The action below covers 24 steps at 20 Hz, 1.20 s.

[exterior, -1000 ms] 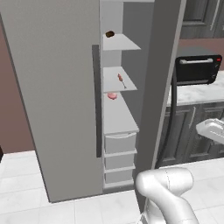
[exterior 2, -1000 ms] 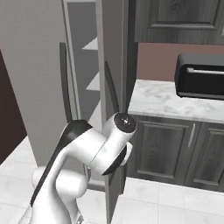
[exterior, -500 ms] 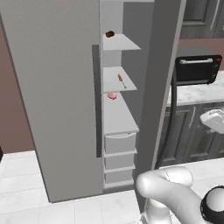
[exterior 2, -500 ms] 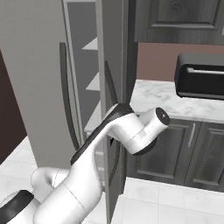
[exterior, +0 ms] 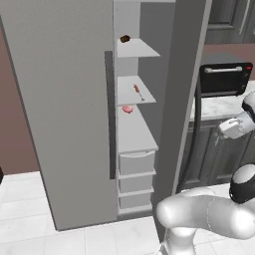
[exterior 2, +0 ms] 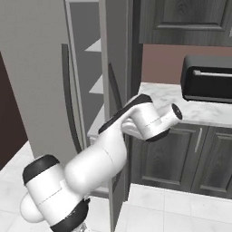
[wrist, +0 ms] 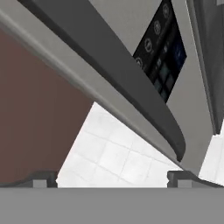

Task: Store the kebab skewer in the freezer for long-term storage. Close the freezer door after placing the cooked food.

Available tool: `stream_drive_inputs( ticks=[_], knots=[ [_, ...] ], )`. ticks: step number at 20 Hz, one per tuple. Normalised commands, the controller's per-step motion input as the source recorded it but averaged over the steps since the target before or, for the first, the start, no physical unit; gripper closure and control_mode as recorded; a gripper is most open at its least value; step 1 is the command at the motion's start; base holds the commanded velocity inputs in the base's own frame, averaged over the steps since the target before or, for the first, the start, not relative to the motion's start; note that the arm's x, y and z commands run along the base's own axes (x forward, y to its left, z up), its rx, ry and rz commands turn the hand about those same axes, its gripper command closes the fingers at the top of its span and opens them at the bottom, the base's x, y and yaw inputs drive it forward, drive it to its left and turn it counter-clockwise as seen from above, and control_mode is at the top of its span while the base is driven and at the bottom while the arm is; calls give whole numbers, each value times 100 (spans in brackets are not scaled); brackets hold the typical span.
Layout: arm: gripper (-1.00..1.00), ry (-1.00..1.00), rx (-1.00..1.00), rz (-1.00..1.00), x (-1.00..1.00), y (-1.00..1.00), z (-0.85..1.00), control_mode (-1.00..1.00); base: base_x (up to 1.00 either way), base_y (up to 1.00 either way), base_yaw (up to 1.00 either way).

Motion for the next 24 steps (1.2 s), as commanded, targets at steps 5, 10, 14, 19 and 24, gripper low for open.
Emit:
stream_drive_inputs(
  ticks=[5,10,14,19,24],
  knots=[
    [-100,-14,5,20,52,0,-19,-100,0,0,0],
    [-100,-28,0,14,38,7,-10,-100,0,0,0],
    [-100,-12,0,4,31,6,0,-100,0,0,0],
    [-100,-5,0,0,44,0,-11,-100,0,0,0],
    [-100,0,0,0,21,4,-14,-100,0,0,0]
  ],
)
